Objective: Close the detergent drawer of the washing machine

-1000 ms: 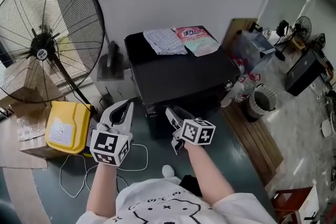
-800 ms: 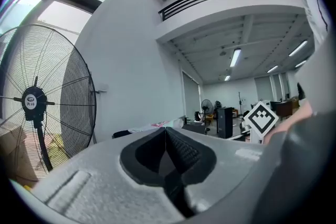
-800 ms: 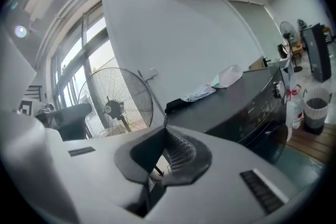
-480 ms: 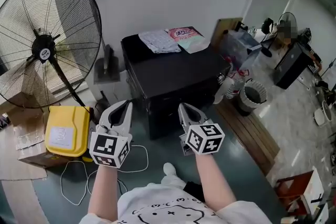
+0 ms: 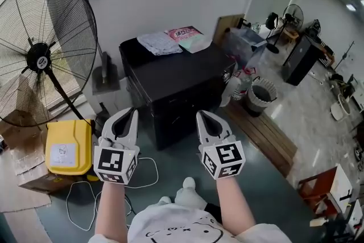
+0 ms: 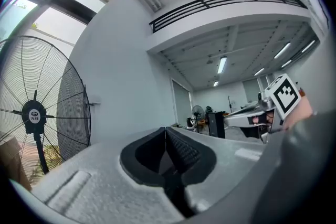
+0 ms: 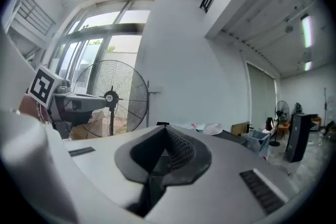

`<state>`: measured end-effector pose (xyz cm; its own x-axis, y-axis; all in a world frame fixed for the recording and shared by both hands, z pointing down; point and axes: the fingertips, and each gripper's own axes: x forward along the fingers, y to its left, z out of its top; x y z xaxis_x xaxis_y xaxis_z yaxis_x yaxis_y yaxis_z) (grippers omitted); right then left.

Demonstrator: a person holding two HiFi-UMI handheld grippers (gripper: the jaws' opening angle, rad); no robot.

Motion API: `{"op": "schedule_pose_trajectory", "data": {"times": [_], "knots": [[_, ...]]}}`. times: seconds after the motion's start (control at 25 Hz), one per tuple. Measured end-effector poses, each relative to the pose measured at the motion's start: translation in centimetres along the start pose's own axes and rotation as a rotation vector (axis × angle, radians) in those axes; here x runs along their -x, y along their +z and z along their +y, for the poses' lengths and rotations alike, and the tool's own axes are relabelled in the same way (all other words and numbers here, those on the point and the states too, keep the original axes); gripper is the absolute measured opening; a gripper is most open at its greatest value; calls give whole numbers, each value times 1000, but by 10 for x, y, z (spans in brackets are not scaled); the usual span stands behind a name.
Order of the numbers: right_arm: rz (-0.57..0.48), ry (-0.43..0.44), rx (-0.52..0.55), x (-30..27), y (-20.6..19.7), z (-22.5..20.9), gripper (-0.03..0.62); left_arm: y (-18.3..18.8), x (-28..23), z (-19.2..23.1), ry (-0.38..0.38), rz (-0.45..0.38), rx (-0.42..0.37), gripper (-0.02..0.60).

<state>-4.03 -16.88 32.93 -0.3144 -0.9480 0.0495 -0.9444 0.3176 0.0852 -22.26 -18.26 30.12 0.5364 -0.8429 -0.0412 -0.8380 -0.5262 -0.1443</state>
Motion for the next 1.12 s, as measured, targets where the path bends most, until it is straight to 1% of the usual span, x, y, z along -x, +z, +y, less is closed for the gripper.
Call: {"op": "schedule_pose_trajectory", "data": {"times": [0.2, 0.32, 0.56, 0.8, 1.0, 1.12], "knots": [[-38, -30, 79, 16, 21, -8, 0, 13, 3, -1, 13, -36, -31, 17], [-60, -40, 105, 22, 31, -16, 0, 18, 2, -2, 29, -45, -56, 17], [-108, -24, 176, 26, 49, -33, 0, 32, -6, -4, 70, -62, -79, 17], [-149, -10, 179, 32, 67, -53, 0, 47, -16, -14, 94, -71, -97, 17], [-188, -1, 155, 41, 79, -68, 0, 56, -22, -23, 104, -79, -100, 17], [-192, 0, 175, 45, 80, -75, 0, 58, -25, -29, 105, -83, -103, 17]]}}
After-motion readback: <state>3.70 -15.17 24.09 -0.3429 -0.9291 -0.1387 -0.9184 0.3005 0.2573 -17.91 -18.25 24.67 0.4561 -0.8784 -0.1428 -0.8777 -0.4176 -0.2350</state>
